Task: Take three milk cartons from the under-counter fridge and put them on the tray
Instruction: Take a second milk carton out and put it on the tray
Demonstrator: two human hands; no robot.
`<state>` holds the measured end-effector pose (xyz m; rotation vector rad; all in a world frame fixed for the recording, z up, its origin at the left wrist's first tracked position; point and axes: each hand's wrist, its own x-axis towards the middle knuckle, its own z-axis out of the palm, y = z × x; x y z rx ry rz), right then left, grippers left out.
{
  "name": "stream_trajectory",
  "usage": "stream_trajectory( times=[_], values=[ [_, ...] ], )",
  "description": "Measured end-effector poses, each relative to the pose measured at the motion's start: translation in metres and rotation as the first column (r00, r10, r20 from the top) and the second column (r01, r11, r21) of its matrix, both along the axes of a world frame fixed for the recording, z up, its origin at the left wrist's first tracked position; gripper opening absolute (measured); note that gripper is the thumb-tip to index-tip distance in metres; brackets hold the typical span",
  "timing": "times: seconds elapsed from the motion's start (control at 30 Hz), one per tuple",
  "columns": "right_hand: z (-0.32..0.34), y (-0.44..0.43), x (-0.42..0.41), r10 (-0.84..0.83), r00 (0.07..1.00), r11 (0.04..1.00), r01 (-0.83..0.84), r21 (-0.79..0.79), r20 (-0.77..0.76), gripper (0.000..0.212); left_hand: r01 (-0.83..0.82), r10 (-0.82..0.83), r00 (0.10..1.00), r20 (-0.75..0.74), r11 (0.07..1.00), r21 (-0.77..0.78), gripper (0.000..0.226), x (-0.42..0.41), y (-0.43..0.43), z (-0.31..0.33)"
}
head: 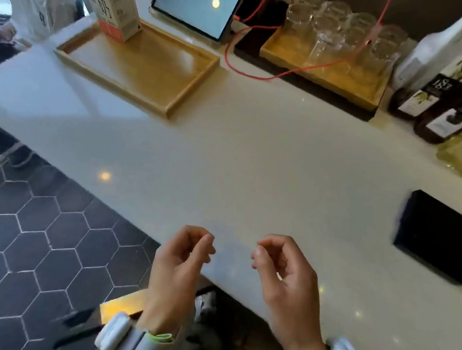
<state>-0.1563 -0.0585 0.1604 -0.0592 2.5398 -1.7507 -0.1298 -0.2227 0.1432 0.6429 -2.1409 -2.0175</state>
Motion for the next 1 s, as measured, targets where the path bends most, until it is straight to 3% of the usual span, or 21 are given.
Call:
stream_trajectory(
  times=[0.17,0.23,0.47,0.77,0.93,1.0],
  values=[
    [-0.003,0.06,0.093,-0.075,0.99,0.991,0.087,-0.101,0.117,0.014,0.064,-0.065,0.995,0.076,0.998,0.016,0.018,0.087,0.054,-0.012],
    [0.003,0.094,0.14,-0.159,0.975,0.98,0.174,-0.091,0.154,0.01,0.185,-0.187,0.974,0.128,0.982,0.024,0.017,0.118,0.092,-0.014],
    [-0.016,0.11,0.186,-0.344,0.913,0.918,0.376,-0.125,0.221,0.007,0.395,-0.411,0.9,0.148,0.91,0.123,0.012,0.126,0.113,-0.028],
    [-0.081,0.059,0.206,-0.673,0.697,0.692,0.711,-0.122,0.247,0.008,0.669,-0.682,0.714,0.156,0.731,0.134,0.012,0.098,0.095,-0.065],
    [-0.135,0.036,0.222,-0.807,0.494,0.465,0.869,-0.167,0.325,0.008,0.755,-0.756,0.607,0.244,0.645,0.12,0.015,0.105,0.101,-0.111],
    [-0.153,0.03,0.227,-0.817,0.44,0.393,0.898,-0.198,0.373,0.01,0.742,-0.735,0.608,0.3,0.661,0.115,0.014,0.11,0.102,-0.132]
  ],
)
